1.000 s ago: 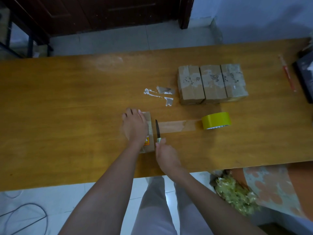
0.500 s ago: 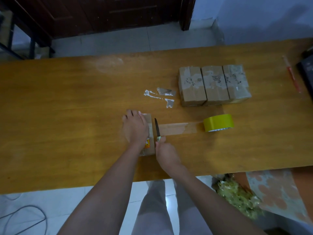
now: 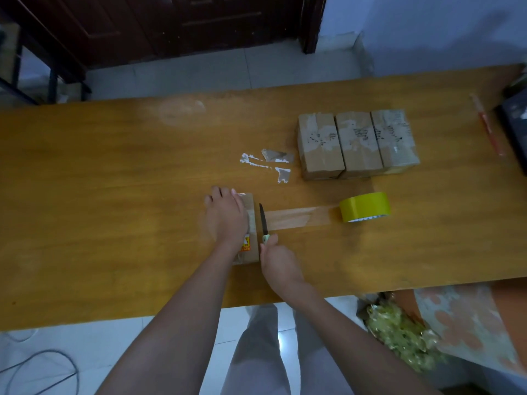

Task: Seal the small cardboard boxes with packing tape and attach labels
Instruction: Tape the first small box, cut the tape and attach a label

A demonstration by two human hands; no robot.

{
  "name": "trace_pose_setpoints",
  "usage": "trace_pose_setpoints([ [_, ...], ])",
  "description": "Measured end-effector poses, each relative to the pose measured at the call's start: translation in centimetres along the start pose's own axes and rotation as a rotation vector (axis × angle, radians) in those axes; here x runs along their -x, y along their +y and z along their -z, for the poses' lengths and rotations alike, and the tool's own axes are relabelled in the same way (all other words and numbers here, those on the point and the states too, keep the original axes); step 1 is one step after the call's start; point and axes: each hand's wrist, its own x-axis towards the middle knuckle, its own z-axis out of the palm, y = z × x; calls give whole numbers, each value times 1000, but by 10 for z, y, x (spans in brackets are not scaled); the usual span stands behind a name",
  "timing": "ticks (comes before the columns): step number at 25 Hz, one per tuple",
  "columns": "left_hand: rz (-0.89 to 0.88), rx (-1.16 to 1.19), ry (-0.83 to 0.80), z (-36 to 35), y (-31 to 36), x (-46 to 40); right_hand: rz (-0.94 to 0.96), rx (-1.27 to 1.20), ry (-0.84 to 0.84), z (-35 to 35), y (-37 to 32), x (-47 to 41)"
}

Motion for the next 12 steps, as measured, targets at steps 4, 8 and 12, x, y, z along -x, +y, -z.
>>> trace_pose_setpoints([
  [4, -17, 8, 9, 1, 0, 1, -5, 40, 25, -2, -1, 6],
  [8, -17, 2, 6, 3, 1, 0, -23, -26, 6, -5, 1, 6],
  [12, -30, 30, 23, 6, 2, 3, -31, 7, 16, -4, 0, 11],
])
